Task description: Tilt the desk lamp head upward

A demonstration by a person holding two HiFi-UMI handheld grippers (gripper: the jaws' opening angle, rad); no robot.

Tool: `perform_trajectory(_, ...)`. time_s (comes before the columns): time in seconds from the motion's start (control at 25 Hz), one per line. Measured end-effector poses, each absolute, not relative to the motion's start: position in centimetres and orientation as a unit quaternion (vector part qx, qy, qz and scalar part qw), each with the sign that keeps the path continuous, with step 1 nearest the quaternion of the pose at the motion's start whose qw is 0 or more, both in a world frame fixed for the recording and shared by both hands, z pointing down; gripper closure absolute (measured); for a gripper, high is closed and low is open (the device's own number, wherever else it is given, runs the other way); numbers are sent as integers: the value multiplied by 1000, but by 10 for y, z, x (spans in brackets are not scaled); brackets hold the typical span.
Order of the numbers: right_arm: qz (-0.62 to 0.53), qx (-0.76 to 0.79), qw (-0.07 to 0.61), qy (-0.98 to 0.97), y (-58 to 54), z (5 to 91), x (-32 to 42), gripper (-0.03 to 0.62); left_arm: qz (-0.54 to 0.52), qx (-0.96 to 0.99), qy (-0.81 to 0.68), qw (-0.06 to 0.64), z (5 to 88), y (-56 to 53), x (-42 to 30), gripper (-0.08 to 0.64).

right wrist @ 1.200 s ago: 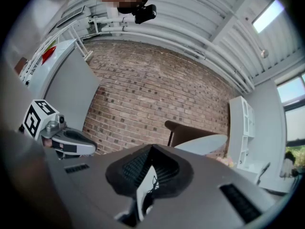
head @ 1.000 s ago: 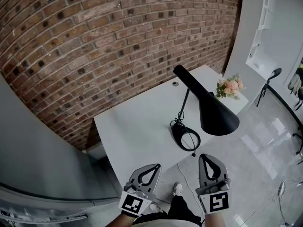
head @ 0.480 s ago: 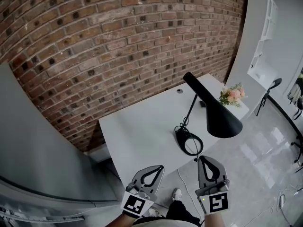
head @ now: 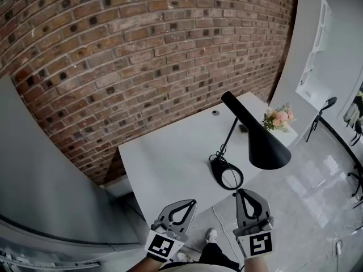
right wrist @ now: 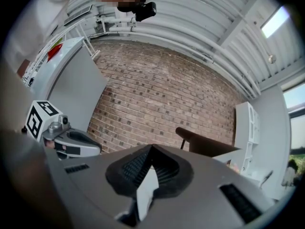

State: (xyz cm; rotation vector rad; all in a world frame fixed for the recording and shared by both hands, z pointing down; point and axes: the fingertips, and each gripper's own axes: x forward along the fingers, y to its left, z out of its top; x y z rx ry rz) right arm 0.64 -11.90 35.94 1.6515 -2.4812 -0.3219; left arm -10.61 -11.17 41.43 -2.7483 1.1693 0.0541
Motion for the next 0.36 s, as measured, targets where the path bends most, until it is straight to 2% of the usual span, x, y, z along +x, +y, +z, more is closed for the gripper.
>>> perform_trajectory(0.36,-104,555,80,-821,-127,363,14,580,26,-920,384,69,417,-123,-97,552)
